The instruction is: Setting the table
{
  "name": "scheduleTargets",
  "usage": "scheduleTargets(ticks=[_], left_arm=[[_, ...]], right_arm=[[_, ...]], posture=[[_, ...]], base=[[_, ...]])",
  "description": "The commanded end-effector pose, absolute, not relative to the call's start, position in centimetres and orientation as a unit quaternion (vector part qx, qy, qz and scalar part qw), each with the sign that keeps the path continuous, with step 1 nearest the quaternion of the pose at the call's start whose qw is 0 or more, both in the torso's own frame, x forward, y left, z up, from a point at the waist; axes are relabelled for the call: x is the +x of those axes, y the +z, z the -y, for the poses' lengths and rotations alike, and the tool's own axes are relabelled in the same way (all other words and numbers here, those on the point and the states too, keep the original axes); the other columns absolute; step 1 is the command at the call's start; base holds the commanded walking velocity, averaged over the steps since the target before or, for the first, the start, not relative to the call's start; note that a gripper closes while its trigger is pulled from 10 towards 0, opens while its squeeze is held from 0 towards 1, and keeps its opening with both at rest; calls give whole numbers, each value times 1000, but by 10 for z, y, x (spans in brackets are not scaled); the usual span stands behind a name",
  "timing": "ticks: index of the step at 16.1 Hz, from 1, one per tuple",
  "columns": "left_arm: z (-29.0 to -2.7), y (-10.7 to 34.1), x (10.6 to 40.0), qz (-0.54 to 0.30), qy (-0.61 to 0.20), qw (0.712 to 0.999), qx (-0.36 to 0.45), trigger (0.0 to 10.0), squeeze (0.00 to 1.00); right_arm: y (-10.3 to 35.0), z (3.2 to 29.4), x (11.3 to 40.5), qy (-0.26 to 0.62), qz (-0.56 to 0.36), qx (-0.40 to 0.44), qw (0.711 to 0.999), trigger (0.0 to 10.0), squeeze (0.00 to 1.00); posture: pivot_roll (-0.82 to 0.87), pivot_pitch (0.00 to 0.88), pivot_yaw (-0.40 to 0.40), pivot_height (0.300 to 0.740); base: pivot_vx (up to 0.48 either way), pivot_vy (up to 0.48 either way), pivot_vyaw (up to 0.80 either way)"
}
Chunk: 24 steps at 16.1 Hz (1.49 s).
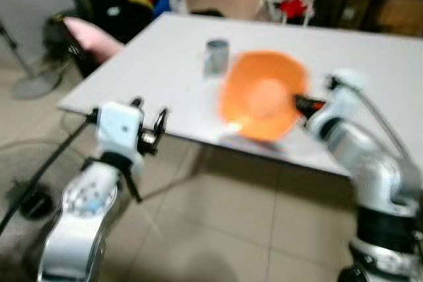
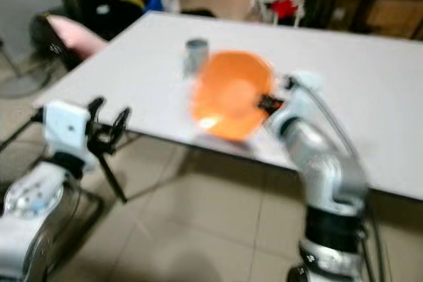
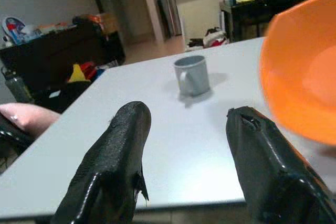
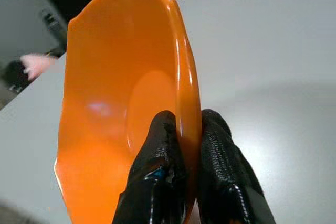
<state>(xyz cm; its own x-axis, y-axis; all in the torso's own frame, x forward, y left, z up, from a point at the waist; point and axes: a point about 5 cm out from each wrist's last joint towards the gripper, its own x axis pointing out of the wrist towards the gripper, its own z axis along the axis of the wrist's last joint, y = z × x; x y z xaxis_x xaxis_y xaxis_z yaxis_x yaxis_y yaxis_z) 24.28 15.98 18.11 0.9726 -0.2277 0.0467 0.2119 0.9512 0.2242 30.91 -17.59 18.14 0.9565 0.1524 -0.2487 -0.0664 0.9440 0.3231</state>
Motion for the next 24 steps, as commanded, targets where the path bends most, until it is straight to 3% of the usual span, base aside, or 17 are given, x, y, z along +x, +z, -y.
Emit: scheduleTargets(ticks=[1, 14, 17, 24], left_arm=[[-166, 181, 242, 32, -96, 988, 120, 10000, 0], [-160, 171, 229, 10, -99, 988, 120, 10000, 0], [-160, 171, 227, 10, -100, 988, 119, 10000, 0], [-148, 170, 219, -10, -176, 978, 114, 10000, 0]], right_arm=[[187, 153, 310, 111, -132, 178, 969, 10000, 0], [178, 161, 319, 83, -179, 232, 952, 10000, 0], [176, 162, 320, 78, -187, 242, 949, 10000, 0], [159, 174, 342, 18, -240, 314, 918, 10000, 0]], posture=[[-71, 3, 40, 740], [-55, 10, 29, 740], [-53, 13, 25, 740], [-45, 17, 31, 740]], base=[[364, 0, 0], [361, 0, 0], [341, 0, -800], [0, 0, 0]])
